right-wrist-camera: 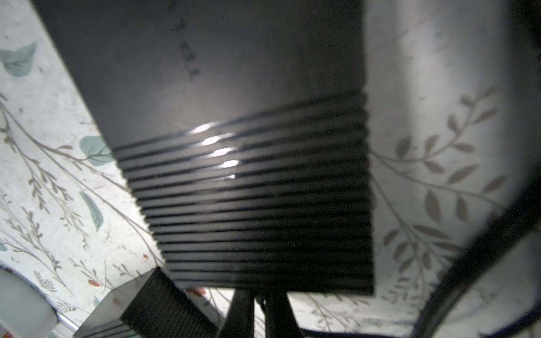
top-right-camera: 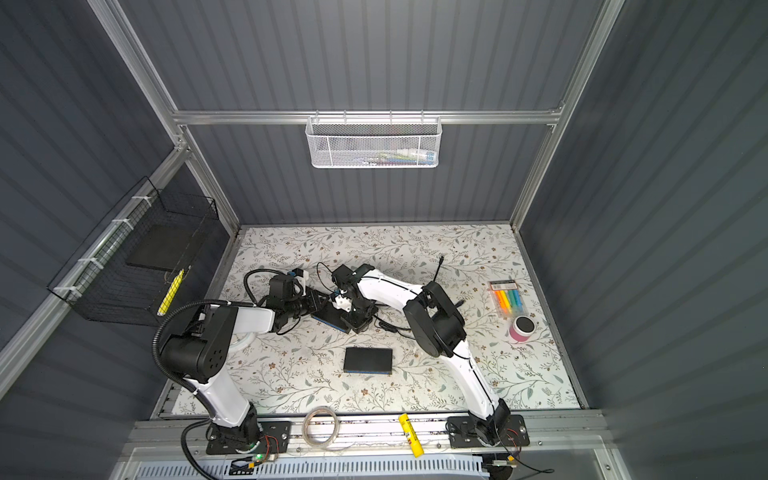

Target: Insert the plug into the switch port

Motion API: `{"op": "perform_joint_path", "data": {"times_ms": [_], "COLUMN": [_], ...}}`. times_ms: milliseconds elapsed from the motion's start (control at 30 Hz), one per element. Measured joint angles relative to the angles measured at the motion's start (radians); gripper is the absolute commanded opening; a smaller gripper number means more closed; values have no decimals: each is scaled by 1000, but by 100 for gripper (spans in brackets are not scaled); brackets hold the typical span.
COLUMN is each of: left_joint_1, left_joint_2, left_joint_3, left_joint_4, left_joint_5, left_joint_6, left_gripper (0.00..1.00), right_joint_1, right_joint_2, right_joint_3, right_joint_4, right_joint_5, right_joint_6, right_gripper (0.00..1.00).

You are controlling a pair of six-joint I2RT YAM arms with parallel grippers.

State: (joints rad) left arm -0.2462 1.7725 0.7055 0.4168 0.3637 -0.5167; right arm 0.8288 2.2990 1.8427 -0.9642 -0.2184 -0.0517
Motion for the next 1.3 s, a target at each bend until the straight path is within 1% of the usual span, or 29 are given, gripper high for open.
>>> {"op": "perform_joint_path", "data": {"times_ms": [333, 667, 867, 1300], "left_joint_1": [-5, -22, -24, -25], "left_joint_2": [0, 13, 19, 37], "left_joint_3": [-1, -8, -19, -48], "left_joint_4": [3, 50, 86, 177], "left_joint_5": [-11, -37, -42, -44], "left_joint_6": [7, 4, -2, -17], "left_gripper": [38, 38, 38, 38], "right_joint_1": [0, -2, -2, -5], "right_joint_2": [-2, 0, 44, 85], "right_joint_3": [11, 26, 104, 174], "right_joint_4": [-10, -28, -101, -161], "right_joint_5": [4, 20, 24, 20], "right_joint_6": [0, 16, 13, 14], "right_gripper": [0, 0, 0, 0]}}
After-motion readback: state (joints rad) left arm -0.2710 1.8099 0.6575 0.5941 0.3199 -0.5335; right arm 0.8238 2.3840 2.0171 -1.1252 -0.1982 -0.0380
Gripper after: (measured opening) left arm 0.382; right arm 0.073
